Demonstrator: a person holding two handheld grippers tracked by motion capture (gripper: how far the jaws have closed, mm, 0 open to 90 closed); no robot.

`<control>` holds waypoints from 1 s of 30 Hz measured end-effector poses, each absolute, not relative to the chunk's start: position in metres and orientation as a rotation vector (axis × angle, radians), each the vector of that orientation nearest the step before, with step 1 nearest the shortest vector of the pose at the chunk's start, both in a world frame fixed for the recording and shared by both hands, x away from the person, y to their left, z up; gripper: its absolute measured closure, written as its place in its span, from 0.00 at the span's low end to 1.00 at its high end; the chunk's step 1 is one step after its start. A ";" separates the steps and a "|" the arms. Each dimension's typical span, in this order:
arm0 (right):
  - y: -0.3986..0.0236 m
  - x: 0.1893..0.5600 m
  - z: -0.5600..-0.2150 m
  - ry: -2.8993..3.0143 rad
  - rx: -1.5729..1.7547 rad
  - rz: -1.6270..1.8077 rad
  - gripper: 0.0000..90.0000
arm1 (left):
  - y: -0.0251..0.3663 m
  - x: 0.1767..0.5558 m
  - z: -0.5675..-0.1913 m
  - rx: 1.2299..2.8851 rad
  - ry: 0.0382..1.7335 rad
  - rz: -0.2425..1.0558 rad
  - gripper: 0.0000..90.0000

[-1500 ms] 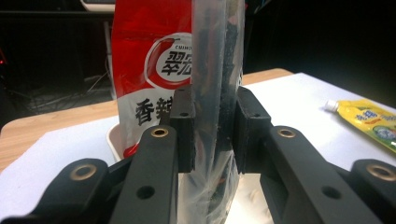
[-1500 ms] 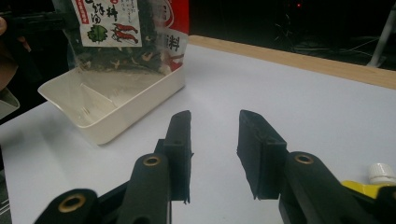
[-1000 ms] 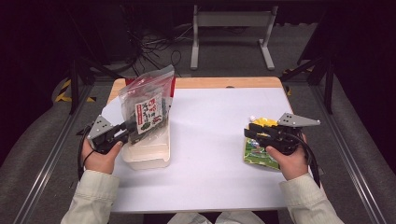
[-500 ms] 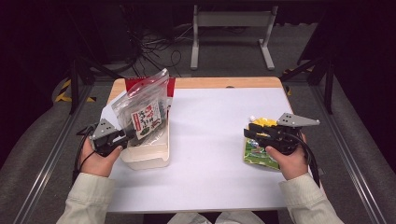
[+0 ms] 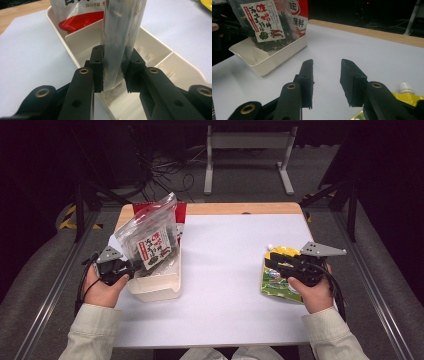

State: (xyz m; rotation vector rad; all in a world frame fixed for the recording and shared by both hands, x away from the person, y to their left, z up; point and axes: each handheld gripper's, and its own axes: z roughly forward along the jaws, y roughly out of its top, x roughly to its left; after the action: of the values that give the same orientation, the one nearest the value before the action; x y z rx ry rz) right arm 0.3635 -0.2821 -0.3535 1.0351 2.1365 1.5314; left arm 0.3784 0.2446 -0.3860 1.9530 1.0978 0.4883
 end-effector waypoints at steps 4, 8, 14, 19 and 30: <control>-0.284 0.363 -0.353 2.131 1.039 1.530 0.70 | 0.244 0.379 -0.387 1.942 1.110 0.475 0.79; -0.285 0.364 -0.353 2.128 1.044 1.529 0.69 | 0.243 0.379 -0.387 1.940 1.114 0.470 0.67; -0.288 0.366 -0.354 2.127 1.053 1.522 0.69 | 0.244 0.374 -0.382 1.916 1.137 0.506 0.48; -0.290 0.366 -0.353 2.123 1.057 1.512 0.66 | 0.247 0.362 -0.374 1.864 1.130 0.524 0.32; -0.305 0.366 -0.351 2.111 1.096 1.498 0.62 | 0.238 0.334 -0.367 1.926 1.077 0.591 0.22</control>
State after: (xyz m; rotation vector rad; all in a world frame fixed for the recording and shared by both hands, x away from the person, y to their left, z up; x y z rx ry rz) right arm 0.3661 -0.3046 -0.3515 1.0964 2.1114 1.4976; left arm 0.3339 0.2381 -0.3666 1.9258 1.0766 0.5910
